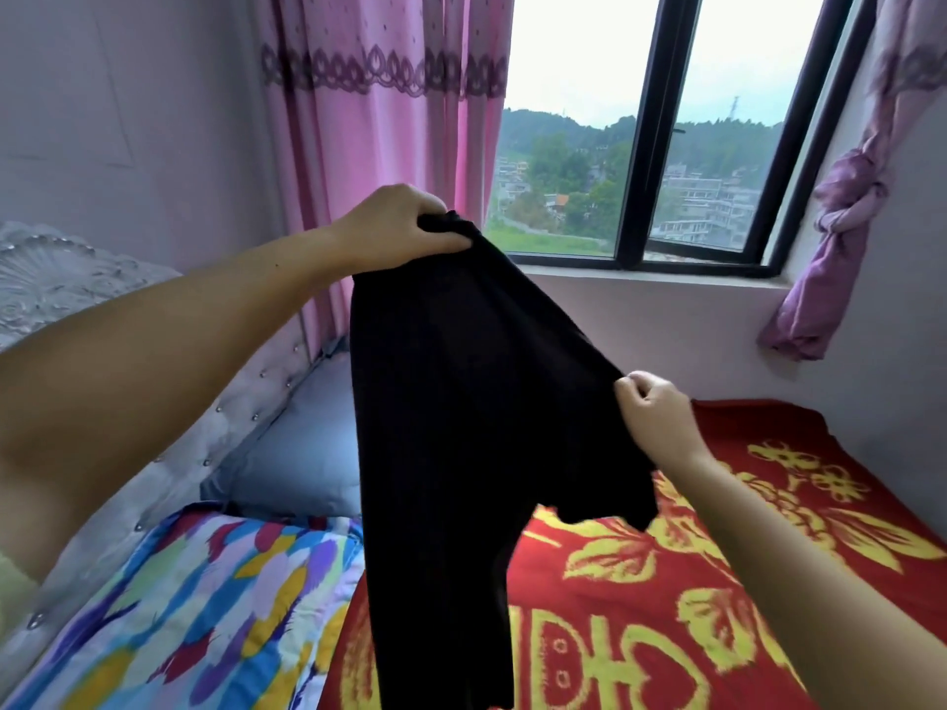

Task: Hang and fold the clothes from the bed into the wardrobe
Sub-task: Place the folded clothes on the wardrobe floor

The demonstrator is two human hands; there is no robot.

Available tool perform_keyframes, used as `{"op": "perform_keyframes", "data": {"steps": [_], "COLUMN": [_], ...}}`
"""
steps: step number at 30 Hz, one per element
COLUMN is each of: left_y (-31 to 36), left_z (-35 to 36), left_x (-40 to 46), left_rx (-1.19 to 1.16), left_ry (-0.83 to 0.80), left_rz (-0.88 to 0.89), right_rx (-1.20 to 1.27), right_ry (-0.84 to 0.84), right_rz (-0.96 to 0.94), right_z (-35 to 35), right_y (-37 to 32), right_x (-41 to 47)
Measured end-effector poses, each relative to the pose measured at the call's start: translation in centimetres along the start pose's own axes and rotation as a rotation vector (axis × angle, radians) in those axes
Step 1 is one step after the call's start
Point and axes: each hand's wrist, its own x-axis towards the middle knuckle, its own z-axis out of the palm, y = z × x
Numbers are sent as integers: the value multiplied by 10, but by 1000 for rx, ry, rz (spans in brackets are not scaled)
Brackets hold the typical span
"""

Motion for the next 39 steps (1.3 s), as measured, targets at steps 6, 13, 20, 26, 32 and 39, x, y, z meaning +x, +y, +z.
{"op": "perform_keyframes", "data": {"steps": [6,13,20,26,32,39], "left_y": [-27,-67,-108,-116,-92,-73], "left_z": [-7,-2,82,84,113,297], "left_x": [4,-4,34,87,3,-241], "left_rx": [-364,-538,-77,-29,-340,-14], "left_ry": [-140,-357,14,488,391,-299], "left_rz": [-164,-280,-381,-277,-21,396], "right_rx": [210,-292,-589,-556,-507,-815], "right_ry": [-160,-709,-363,61,17,-644], "right_rz": [-311,-115,67,-76,-101,1], "right_z": [-38,-37,26,33,13,46], "right_y": [-1,42,75,69,117,267], "right_x": [-6,26,79,151,125,-32]}}
